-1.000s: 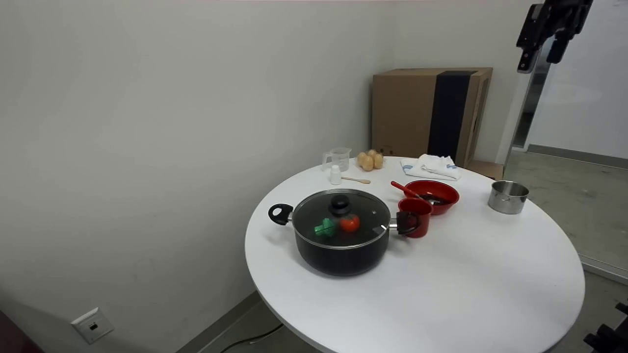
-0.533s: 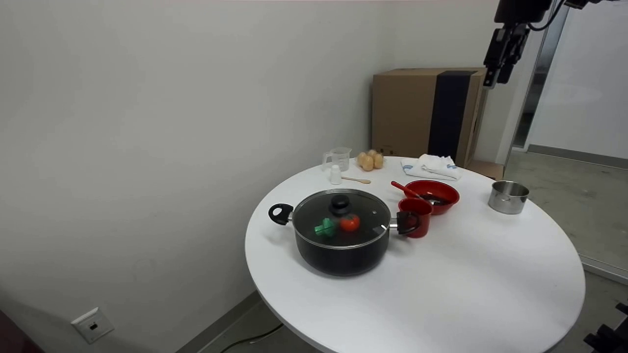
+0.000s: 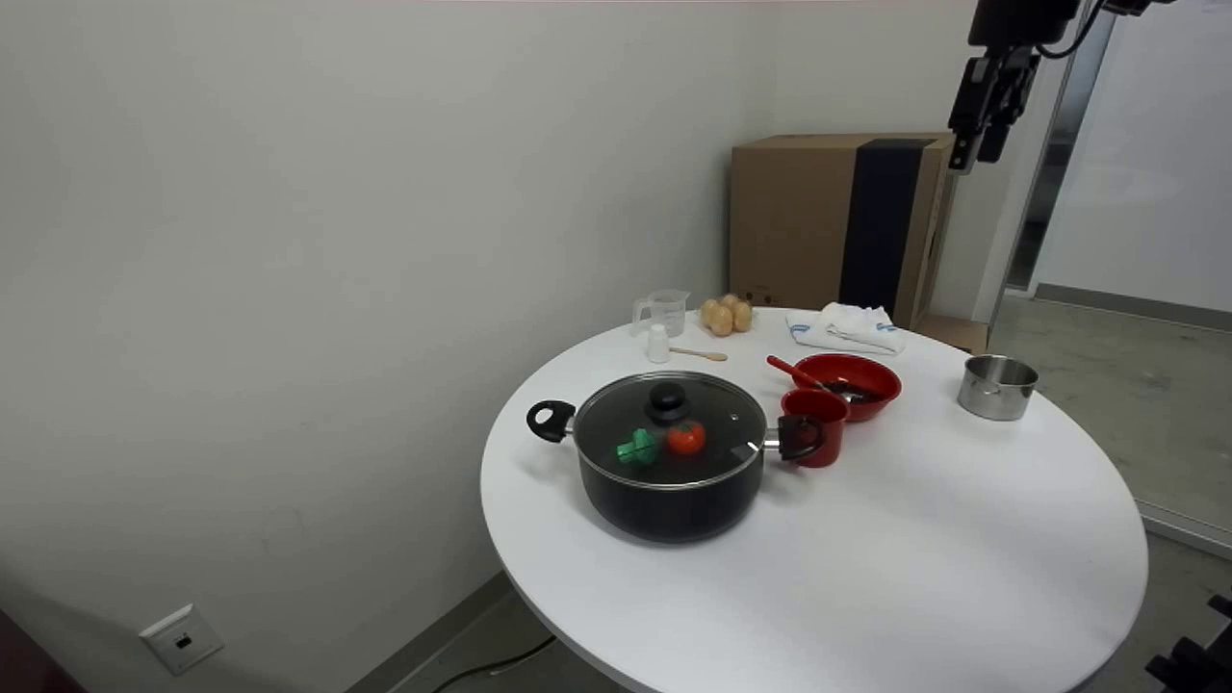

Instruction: Put a spoonful of the things in the red bowl into the mug

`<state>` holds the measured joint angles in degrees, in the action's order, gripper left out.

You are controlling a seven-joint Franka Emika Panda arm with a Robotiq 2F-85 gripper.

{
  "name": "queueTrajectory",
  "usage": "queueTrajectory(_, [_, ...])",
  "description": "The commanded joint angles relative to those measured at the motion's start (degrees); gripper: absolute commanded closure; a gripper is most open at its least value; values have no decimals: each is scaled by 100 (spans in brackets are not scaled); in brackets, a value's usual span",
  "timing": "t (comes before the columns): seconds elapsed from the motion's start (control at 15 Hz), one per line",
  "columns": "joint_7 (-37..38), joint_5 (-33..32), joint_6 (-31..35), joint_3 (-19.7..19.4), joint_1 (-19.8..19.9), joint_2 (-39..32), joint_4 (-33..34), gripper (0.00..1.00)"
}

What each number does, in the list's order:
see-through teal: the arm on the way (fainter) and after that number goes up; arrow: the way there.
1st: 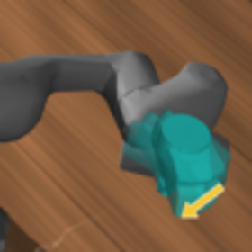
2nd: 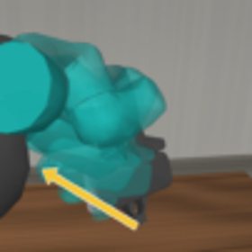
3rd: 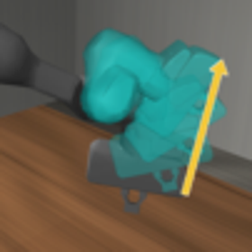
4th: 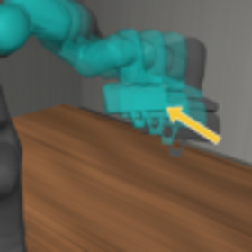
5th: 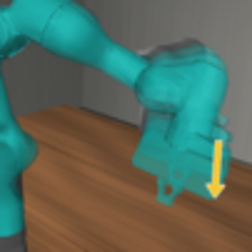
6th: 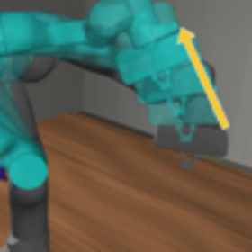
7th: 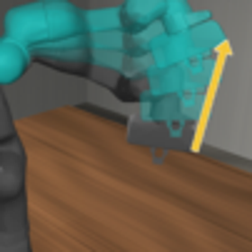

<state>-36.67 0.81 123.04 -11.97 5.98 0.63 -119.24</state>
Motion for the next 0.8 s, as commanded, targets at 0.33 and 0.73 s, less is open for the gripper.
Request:
queueTrajectory(0.33, [-1436,132,-514,670,81,-1771,2666,0])
queueTrajectory(0.73, [-2430,11,-1608,1079,248,-3299,4374,0])
